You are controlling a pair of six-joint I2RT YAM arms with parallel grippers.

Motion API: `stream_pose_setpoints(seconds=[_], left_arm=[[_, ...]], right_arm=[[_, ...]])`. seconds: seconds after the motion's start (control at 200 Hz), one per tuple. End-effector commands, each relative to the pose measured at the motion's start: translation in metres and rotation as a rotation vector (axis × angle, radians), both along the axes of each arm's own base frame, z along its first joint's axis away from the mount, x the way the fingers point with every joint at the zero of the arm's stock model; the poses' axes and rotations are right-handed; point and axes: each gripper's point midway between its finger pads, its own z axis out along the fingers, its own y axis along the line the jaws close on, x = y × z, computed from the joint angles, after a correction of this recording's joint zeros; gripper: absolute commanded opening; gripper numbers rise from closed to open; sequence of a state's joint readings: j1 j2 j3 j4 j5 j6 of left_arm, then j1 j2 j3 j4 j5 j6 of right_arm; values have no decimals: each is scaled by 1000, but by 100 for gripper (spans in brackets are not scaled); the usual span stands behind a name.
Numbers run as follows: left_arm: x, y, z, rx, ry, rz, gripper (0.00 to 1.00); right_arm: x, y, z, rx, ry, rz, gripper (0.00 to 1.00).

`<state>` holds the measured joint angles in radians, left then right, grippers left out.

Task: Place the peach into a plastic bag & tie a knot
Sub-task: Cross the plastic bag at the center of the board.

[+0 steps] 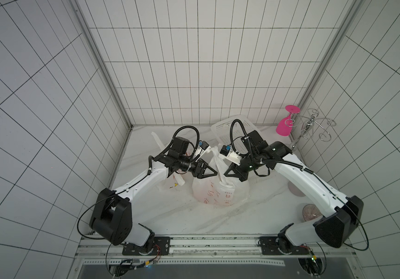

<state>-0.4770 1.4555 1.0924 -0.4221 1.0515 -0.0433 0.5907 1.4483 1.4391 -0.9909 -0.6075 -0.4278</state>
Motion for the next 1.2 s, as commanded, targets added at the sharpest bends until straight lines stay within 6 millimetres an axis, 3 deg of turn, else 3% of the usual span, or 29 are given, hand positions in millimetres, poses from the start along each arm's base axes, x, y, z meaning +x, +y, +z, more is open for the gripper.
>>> stream_pose_setpoints(seconds=[0.0,0.12,0.295,0.615,0.68,0.9,1.099,1.199], left_arm=[[-1,-5,31,-98,-90,-40,65],[-3,-10,38,-121,-78,-65,67],[1,-14,32,-110,-64,-57,67],[18,-20,34,-140,6,-27,50],[16,-21,36,-143,10,-35,51],[7,-20,32,-163,-32,-60,66],[14,-33,31,-179,-11,-92,65],[12,-36,33,-184,-16,-106,59]], right_arm=[[2,10,34,66,-45,46,0],[5,12,33,60,-38,45,0],[6,13,34,60,-27,44,0],[6,14,33,59,-17,38,0],[7,14,32,56,-13,33,0],[6,17,34,72,-4,43,0],[7,16,32,71,2,38,0],[9,15,32,74,4,26,0]])
